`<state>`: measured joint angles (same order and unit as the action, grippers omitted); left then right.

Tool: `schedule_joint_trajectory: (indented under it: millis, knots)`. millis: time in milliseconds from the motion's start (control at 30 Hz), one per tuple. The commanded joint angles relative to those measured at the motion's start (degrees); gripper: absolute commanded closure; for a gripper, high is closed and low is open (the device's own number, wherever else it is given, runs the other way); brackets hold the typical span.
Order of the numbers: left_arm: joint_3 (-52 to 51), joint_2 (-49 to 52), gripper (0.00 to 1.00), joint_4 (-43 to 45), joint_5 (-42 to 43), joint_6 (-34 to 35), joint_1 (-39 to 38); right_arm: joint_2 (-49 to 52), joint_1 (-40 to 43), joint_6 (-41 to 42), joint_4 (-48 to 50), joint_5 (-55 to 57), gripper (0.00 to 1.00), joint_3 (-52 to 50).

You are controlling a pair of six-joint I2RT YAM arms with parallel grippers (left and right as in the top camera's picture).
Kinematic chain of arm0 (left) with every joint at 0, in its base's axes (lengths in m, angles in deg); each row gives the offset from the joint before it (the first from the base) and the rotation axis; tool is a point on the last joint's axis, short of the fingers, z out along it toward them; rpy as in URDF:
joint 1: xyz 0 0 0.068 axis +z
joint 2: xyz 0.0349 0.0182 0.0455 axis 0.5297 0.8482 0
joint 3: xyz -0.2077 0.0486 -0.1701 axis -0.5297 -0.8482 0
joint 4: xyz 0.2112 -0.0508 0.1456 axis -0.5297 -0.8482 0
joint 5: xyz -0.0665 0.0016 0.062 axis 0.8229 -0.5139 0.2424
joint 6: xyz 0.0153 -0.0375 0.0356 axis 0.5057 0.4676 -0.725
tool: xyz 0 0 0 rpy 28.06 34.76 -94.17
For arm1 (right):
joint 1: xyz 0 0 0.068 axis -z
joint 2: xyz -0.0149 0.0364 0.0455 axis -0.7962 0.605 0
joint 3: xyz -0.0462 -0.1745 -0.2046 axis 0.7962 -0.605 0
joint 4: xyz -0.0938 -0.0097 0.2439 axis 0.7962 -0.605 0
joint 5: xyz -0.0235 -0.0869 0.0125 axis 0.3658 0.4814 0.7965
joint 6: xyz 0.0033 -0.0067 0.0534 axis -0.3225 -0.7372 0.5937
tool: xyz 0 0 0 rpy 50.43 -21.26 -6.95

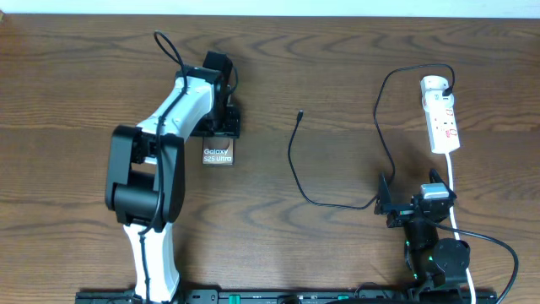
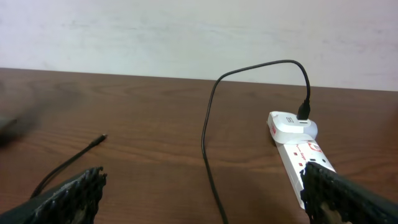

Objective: Plug charger to phone and switch on socket
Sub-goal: 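Close the left gripper on the phone's long edges and hold, then lift the phone with the left gripper and tilt it toward center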

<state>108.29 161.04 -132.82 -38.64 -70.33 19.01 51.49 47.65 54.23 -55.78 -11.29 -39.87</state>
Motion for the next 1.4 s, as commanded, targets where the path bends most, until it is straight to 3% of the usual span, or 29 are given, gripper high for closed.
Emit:
schedule_joint_trajectory:
  millis: [0, 200, 767, 1033, 1233, 1367]
  knots:
    - [2.03, -5.62, 0.93, -0.2, -0.72, 0.42, 0.04, -0.31, -0.55, -0.07, -0.26, -0.13, 0.01, -0.07]
    - [2.03, -10.12, 0.92, -0.31, -0.7, 5.86, 0.04, -0.31, -0.55, -0.07, -0.26, -0.13, 0.01, -0.07]
    - [2.03, -12.61, 0.93, -7.21, 0.04, 32.15, 0.02, -0.31, -0.55, -0.07, -0.24, -0.13, 0.01, -0.07]
    - [2.03, -12.61, 0.93, -7.58, 8.61, 37.29, 0.02, -0.31, -0.55, -0.09, -0.22, 0.46, 0.01, -0.07]
    - [2.03, -12.61, 0.93, -7.58, 8.57, 38.07, 0.02, -0.31, -0.55, 0.02, -0.13, -0.7, 0.01, -0.07]
    - [2.03, -12.61, 0.93, -7.58, 8.87, 40.48, 0.02, -0.31, -0.55, 5.57, -0.07, -1.7, 0.01, -0.07]
